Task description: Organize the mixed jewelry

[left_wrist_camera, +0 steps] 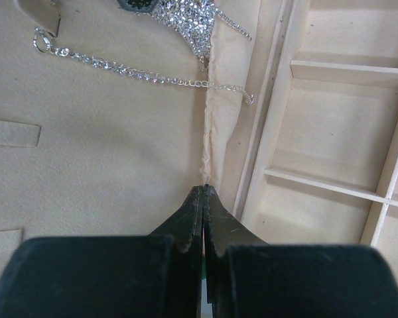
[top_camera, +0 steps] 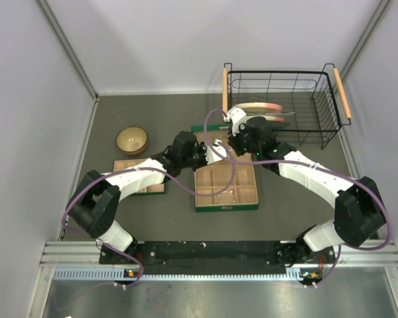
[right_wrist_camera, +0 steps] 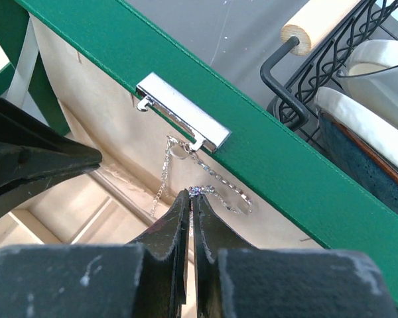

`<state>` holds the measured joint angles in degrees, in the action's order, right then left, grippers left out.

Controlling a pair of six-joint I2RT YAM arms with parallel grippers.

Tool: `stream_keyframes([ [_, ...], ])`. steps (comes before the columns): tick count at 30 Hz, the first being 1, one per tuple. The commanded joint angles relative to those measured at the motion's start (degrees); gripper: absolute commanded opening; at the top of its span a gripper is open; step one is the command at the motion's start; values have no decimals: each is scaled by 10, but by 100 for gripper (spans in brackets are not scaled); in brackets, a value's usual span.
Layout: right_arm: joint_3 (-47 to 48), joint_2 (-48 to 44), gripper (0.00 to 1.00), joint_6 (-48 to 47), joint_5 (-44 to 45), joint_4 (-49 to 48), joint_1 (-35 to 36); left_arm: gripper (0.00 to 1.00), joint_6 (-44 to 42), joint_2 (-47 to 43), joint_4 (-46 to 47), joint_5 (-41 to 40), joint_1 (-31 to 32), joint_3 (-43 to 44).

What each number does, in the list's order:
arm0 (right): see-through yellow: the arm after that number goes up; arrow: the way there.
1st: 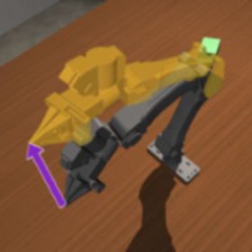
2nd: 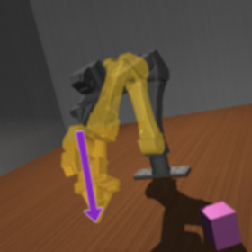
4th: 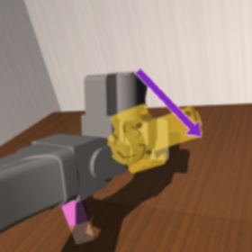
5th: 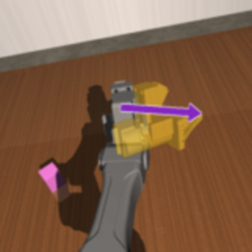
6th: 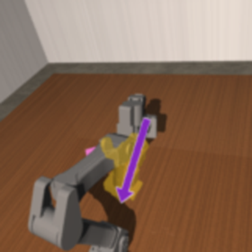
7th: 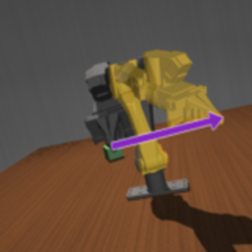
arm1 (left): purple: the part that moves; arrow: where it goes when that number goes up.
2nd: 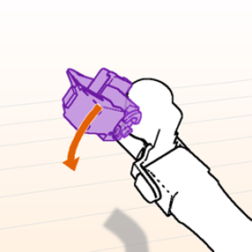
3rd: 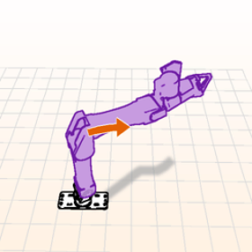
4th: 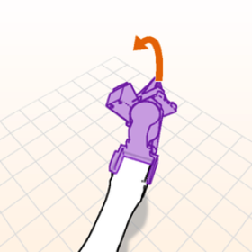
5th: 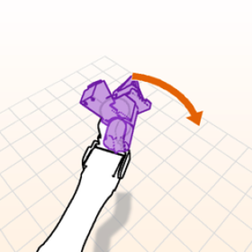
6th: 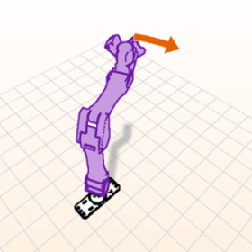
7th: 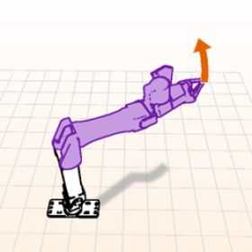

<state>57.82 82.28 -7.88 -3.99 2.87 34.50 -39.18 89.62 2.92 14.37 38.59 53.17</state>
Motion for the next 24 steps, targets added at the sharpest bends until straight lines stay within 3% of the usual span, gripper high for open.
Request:
stream_keyframes([
  [1,0,-7,0,-6,6,-44,5,0,14,1,-20,64,19,13],
  [4,2,-7,3,-8,6,-37,5,0,16,-2,-20,65,19,14],
  [14,-5,-8,39,-12,11,-16,5,0,25,-18,-27,70,19,21],
  [24,-15,-37,40,-16,11,9,5,0,36,-38,-51,67,19,48],
])
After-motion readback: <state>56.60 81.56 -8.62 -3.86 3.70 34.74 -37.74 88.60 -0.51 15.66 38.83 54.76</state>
